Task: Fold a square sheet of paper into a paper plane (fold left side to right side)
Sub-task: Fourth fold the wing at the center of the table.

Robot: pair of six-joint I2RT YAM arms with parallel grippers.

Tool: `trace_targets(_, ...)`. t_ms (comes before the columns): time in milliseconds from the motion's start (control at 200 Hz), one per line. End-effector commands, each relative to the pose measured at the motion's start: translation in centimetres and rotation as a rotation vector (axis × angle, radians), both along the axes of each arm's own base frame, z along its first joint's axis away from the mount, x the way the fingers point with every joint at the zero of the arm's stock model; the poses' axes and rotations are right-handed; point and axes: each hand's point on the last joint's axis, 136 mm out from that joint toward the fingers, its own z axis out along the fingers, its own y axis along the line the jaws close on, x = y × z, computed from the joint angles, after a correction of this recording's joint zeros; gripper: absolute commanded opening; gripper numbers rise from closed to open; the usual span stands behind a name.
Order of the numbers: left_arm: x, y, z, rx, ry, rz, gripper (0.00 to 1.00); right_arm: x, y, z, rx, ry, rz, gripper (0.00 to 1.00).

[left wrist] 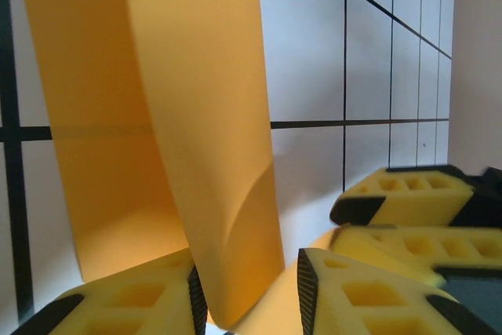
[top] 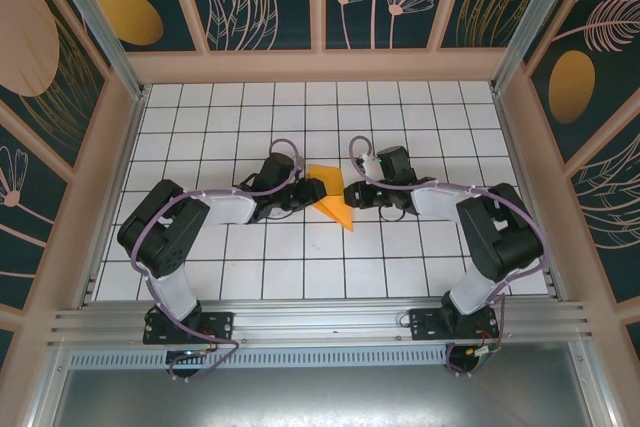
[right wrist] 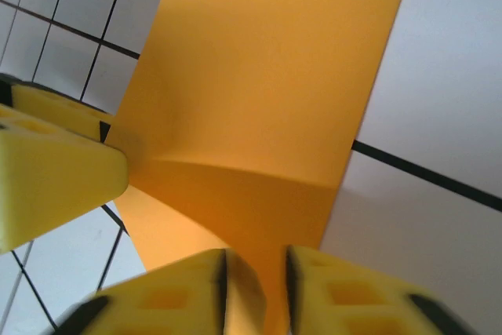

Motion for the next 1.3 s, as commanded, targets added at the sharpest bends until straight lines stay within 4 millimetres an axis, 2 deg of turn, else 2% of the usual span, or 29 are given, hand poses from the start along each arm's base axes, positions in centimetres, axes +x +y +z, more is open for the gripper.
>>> trace_targets(0,0.6,-1.1,1.7,-0.044,-0.035,-0.012,0.37,1.3,-1.7,3.5,-0.033,-0.136,-0.083,0.41)
trace_targets(80,0.6,-1.2,2.0,-0.047,-0.038,-0.014,0.36,1.0,-2.3,4.8,-0.058,-0.183,-0.104,0.44)
trace_targets(200,0.7,-1.3,2.1,-0.049,-0.039,-0.01,0.34,-0.9,-1.5,5.7,-0.09,-0.227,-0.084,0.46)
trace_targets(350,0.8,-1.3,2.4,-0.056,-0.036,-0.001,0.33,-4.6,1.2,4.2,-0.103,-0.239,-0.012,0.48)
trace_targets(440,0.9,-1.3,2.6,-0.062,-0.036,0.005,0.29,-5.7,2.2,2.7,-0.131,-0.248,0.005,0.5)
trace_targets(686,1.1,-1.4,3.1,-0.073,-0.035,0.017,0.24,-5.4,3.0,-0.1,-0.235,-0.273,0.012,0.52)
trace_targets(1011,1.1,-1.5,3.2,-0.072,-0.034,0.016,0.24,-4.4,2.7,-1.4,-0.301,-0.295,0.0,0.51)
trace_targets(1291,1.4,-1.5,3.4,-0.063,-0.04,0.015,0.26,-3.8,3.4,-1.2,-0.292,-0.319,0.001,0.46)
